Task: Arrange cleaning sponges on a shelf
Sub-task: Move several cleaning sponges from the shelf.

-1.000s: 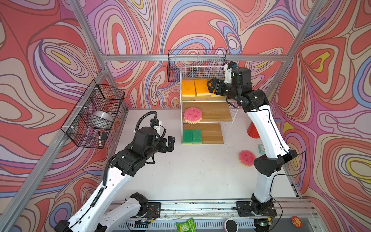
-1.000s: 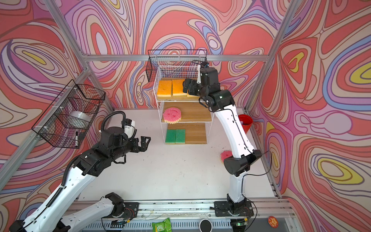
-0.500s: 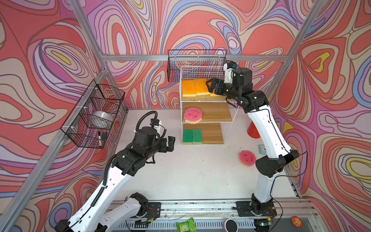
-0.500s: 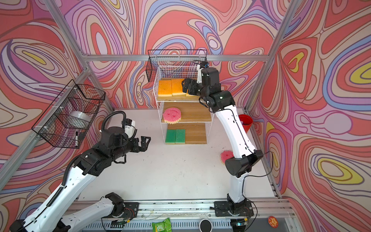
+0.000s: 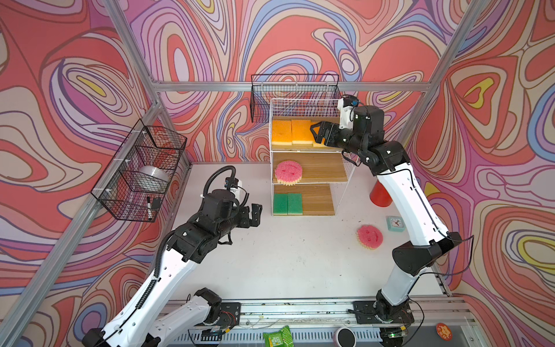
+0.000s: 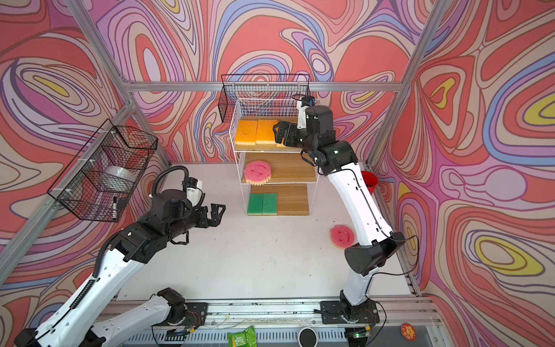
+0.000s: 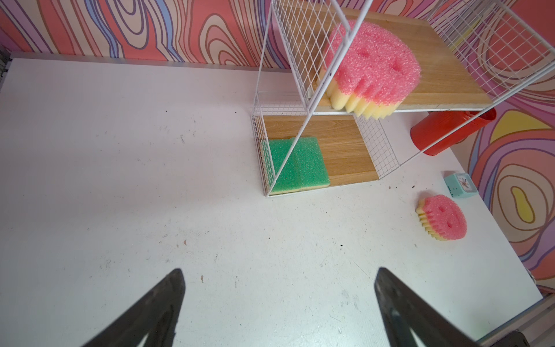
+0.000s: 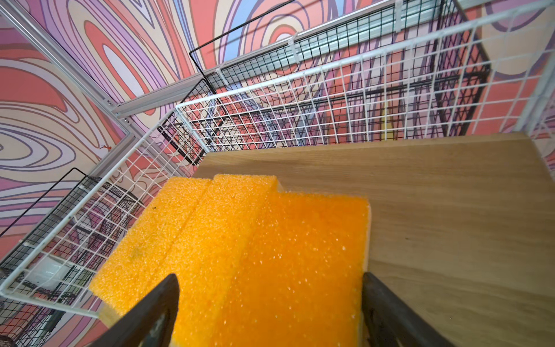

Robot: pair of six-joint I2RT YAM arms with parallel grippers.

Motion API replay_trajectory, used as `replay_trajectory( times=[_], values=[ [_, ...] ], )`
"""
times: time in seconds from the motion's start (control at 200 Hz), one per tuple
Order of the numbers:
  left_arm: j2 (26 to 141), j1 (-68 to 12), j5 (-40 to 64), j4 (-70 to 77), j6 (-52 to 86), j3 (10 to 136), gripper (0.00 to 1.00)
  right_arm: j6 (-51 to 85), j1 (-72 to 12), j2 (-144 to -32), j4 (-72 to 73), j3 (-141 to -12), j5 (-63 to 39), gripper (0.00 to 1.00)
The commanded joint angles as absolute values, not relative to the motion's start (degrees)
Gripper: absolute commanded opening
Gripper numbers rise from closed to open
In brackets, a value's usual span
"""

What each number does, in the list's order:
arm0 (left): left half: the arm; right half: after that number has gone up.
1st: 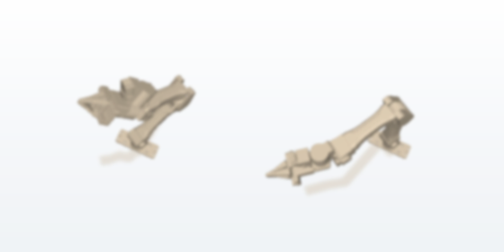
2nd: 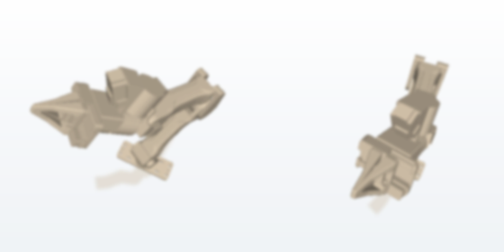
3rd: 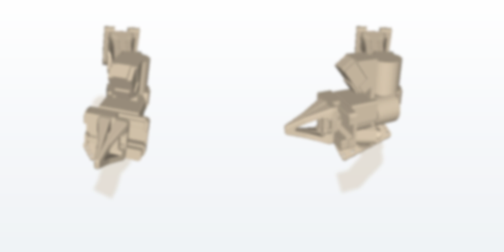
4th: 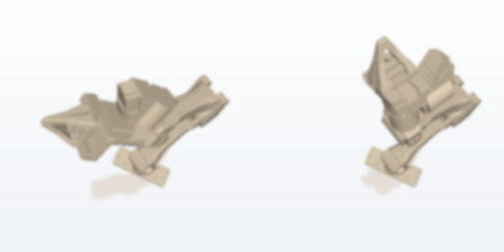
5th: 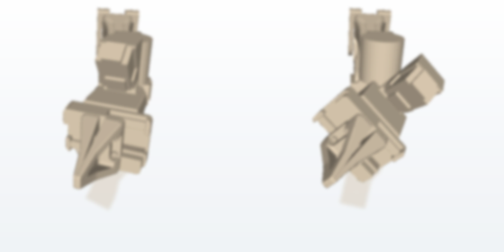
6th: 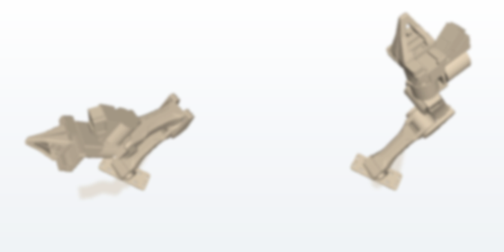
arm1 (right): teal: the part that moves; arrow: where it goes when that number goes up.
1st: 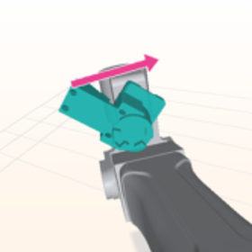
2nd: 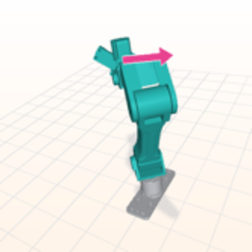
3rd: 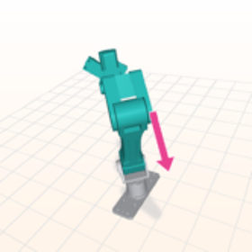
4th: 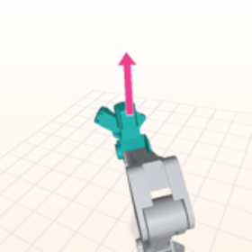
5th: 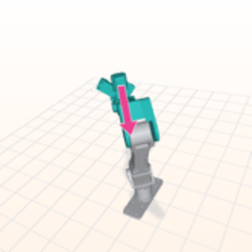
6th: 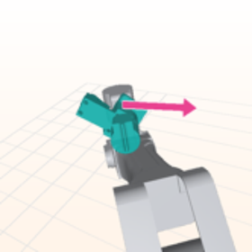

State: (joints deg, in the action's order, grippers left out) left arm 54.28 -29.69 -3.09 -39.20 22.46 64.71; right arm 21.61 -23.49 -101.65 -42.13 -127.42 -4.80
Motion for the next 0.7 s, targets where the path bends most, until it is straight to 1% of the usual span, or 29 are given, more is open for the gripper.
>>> replay_trajectory(
  times=[0.0, 0.155, 0.21, 0.486, 0.696],
  values=[
    [54.6, -29.8, -4.0, -39.5, 21.5, 64.4, 1.0, 22.4, -24.1, -100.3, -45.9, -124.8, -6.2, 0.96],
    [54.7, -29.7, -3.9, -39.6, 21.6, 64.4, 1.0, 22.2, -24.2, -99.8, -46.1, -124.4, -4.9, 0.97],
    [54.8, -29.7, -4.0, -39.5, 21.7, 64.4, 1.0, 21.7, -24.2, -100.1, -46.9, -125.2, -4.1, 0.98],
    [54.8, -29.7, -4.0, -39.6, 21.6, 64.6, 1.0, 20.6, -24.2, -101.2, -48.8, -130.1, -2.9, 0.98],
    [54.8, -29.7, -4.2, -39.9, 21.1, 64.9, 1.0, 19.0, -24.2, -99.5, -47.2, -128.6, -1.7, 0.98]
  ],
)
